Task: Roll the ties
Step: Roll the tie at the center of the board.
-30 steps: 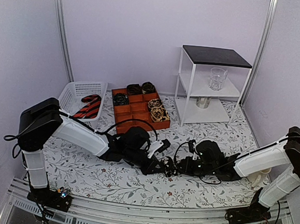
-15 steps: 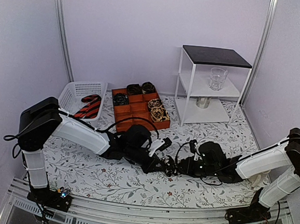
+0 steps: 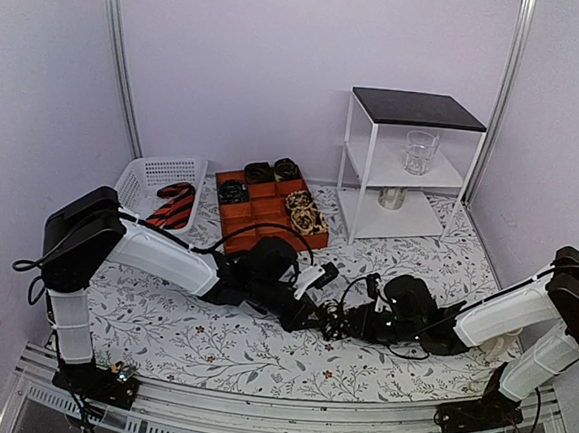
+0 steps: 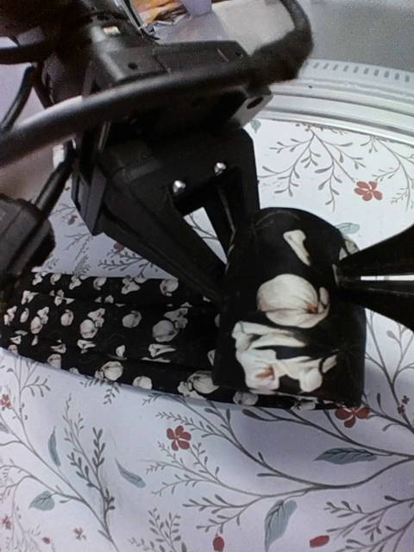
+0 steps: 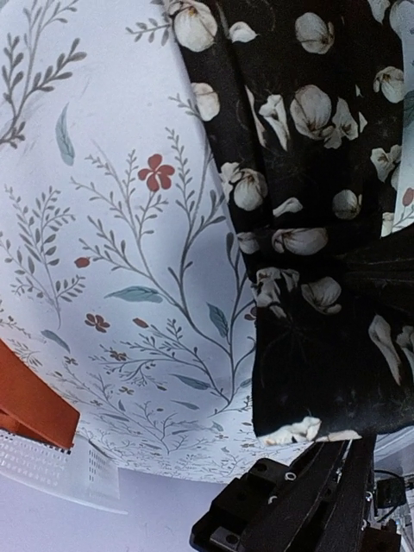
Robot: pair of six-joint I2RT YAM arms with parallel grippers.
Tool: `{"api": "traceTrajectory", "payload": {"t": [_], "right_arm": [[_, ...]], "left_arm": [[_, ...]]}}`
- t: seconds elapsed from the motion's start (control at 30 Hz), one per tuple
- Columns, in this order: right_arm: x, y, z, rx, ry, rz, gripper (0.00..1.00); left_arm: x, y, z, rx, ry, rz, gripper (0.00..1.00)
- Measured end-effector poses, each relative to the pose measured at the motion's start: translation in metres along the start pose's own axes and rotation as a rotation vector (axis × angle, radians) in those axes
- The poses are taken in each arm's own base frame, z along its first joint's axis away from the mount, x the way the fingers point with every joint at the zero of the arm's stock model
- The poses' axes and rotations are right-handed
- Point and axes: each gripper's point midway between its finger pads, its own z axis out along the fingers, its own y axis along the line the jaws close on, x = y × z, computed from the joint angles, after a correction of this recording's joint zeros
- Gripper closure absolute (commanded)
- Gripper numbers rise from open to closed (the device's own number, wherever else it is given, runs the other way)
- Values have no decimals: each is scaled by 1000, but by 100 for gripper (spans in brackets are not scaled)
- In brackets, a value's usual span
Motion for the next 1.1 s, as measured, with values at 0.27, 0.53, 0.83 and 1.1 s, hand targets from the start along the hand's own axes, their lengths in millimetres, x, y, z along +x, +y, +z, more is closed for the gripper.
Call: {"api": "traceTrajectory", "payload": {"t": [0.27, 0.53, 0.83, 1.1], "right_arm": [[10, -19, -2, 61, 16, 74, 100], [5, -26, -15, 85, -32, 115, 100], [-22, -15, -49, 46, -179, 113, 94], [-62, -18, -57, 62, -262, 62, 97]], "left_arm": [[12, 2, 16, 36, 48, 18, 96], [14, 9, 25, 29, 78, 24, 96], [10, 13, 23, 24, 69, 26, 96], [8, 13, 23, 23, 64, 35, 96]]}}
